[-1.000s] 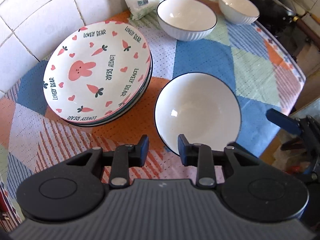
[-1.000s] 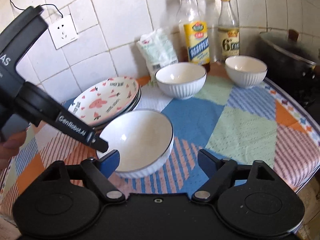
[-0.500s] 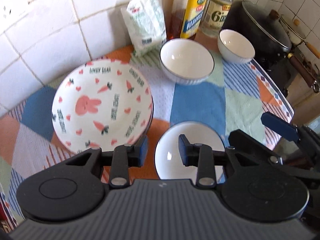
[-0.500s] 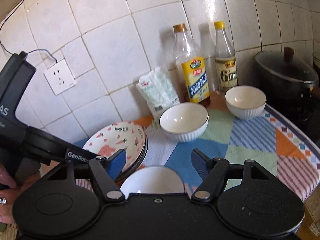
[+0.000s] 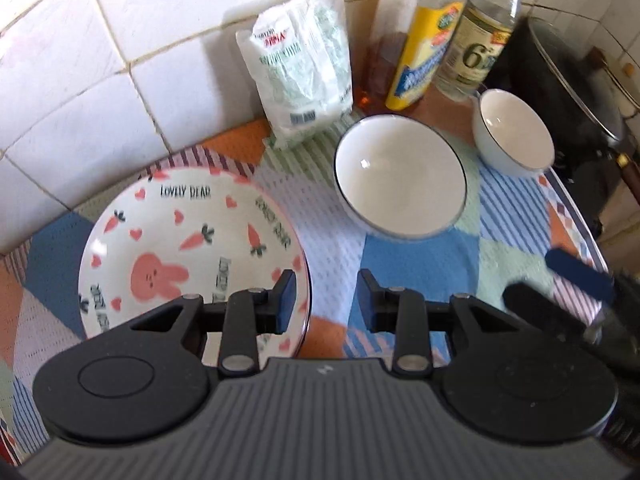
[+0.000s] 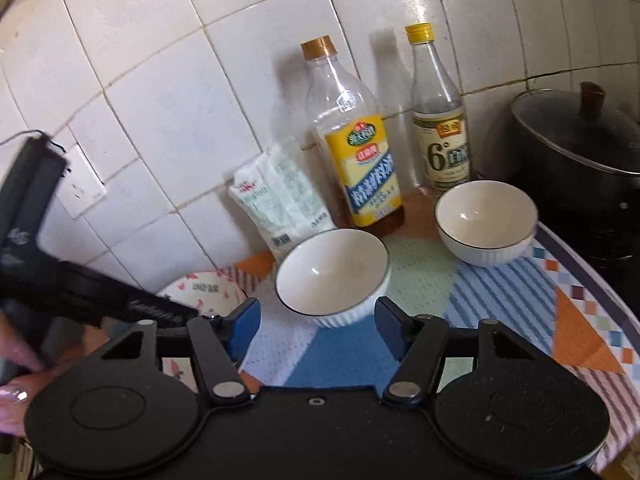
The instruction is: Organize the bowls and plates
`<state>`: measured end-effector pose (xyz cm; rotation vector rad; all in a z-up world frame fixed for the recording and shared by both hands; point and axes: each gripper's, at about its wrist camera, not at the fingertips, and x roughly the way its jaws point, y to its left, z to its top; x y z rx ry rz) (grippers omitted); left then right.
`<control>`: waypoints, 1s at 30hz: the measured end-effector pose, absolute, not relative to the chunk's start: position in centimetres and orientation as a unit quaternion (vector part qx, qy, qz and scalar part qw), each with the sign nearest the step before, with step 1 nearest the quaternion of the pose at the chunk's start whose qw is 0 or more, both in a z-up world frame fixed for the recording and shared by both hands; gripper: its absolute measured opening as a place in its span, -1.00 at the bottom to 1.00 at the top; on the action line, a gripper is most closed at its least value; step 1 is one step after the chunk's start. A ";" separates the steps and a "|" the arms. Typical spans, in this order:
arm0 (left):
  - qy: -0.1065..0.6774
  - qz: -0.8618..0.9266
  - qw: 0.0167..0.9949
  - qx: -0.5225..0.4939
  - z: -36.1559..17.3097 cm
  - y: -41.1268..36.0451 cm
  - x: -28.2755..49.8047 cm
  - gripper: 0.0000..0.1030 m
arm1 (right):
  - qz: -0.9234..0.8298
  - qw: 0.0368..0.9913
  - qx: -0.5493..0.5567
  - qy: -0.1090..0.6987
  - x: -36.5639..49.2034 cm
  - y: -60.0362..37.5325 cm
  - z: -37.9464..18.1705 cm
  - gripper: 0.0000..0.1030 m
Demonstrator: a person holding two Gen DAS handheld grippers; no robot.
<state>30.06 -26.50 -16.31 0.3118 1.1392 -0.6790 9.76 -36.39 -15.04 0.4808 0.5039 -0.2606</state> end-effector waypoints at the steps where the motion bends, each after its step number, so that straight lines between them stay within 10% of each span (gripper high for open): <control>1: 0.528 -0.315 0.776 0.141 -16.4 -26.9 30.4 -0.38 | -0.122 0.932 0.235 0.248 9.9 -36.5 -15.3 0.33; 8: 0.547 -0.289 0.775 0.132 -18.3 -29.8 32.6 -0.38 | -0.132 0.920 0.248 0.273 12.6 -40.2 -18.2 0.33; 23: 0.530 -0.235 0.794 0.184 -20.9 -34.2 34.0 -0.26 | -0.113 0.863 0.341 0.355 18.9 -46.9 -23.3 -0.64; 30: 0.532 -0.259 0.789 0.167 -21.3 -34.7 33.3 -0.85 | -0.095 0.864 0.336 0.362 18.4 -47.6 -23.7 -0.69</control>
